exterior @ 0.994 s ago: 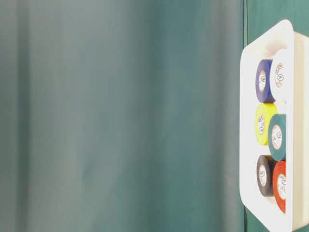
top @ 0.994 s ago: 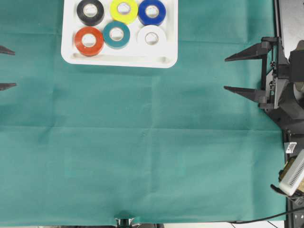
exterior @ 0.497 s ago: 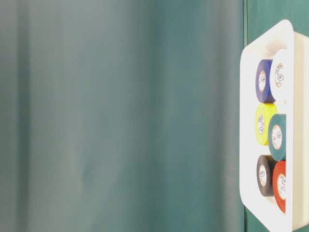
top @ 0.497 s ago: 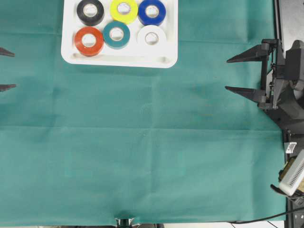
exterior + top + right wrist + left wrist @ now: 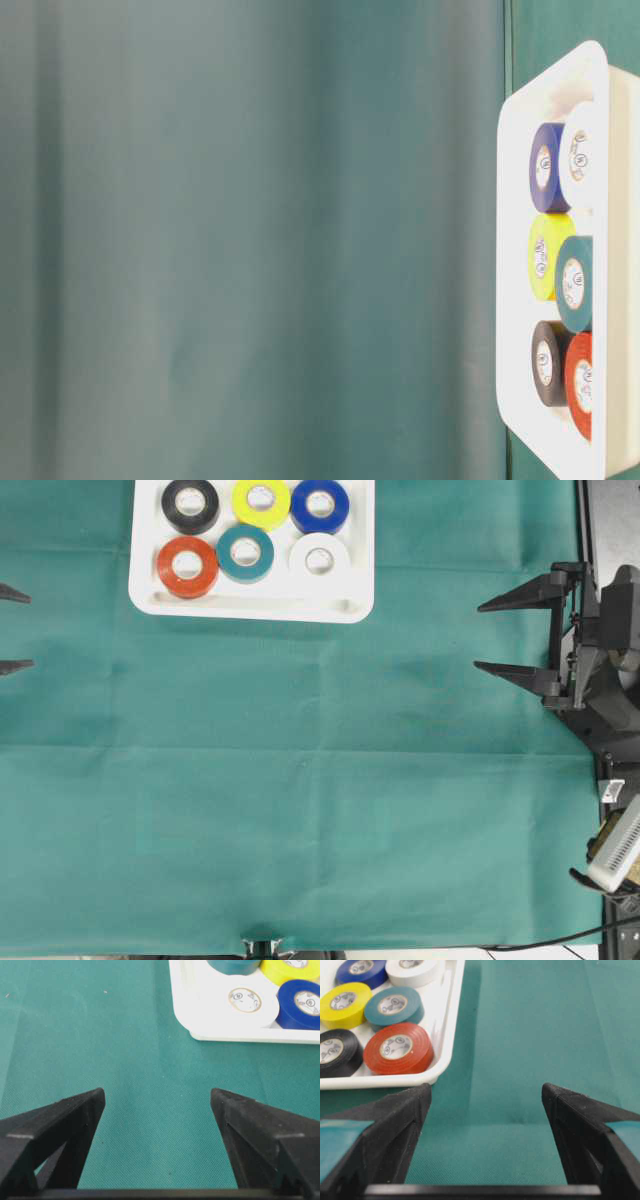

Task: Put the tape alternately from left to right into the white case.

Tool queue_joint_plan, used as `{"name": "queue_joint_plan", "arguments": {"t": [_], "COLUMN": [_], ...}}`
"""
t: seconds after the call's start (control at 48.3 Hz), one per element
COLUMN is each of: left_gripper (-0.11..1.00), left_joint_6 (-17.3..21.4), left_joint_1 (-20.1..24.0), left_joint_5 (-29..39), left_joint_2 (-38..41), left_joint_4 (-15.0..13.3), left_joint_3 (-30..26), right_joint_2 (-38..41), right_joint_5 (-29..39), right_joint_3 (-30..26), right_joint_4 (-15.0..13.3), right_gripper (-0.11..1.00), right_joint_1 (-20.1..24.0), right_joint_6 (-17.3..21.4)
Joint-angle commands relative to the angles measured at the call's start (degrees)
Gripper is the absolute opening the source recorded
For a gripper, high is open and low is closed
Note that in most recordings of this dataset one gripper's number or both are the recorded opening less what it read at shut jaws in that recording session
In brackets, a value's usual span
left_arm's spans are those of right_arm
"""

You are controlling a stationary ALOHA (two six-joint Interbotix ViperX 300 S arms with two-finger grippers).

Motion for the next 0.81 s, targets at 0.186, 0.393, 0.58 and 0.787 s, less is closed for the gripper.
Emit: {"name": "queue_joint_plan", "arguments": {"t": [0.186, 0.393, 0.58, 0.787], "left_gripper": [0.93, 0.93, 0.93, 0.93], "left_joint_6": [0.35, 0.26, 0.26, 0.09], "left_joint_1": [0.18, 0.18, 0.18, 0.18], "left_joint_5": [-0.26, 0.79, 1.85, 2.11], "left_joint_2": [0.09, -4.04, -8.96, -10.46], "left_joint_4": [0.00, 0.00, 0.00, 0.00], "left_joint_3": [-0.18, 0.18, 1.49, 2.37], "right_joint_2": [0.26, 0.26, -0.35, -2.46], "right_joint_5": [-0.35, -1.23, -2.90, -2.64], "right_joint_3": [-0.44, 0.09, 1.05, 1.41], "right_joint_4": [-0.26, -2.55, -2.90, -2.90], "right_gripper": [0.78, 0.78, 0.78, 0.78], "right_joint_1": [0.09, 0.09, 0.09, 0.09], "right_joint_6": [-0.44, -0.35, -0.09, 0.35]}}
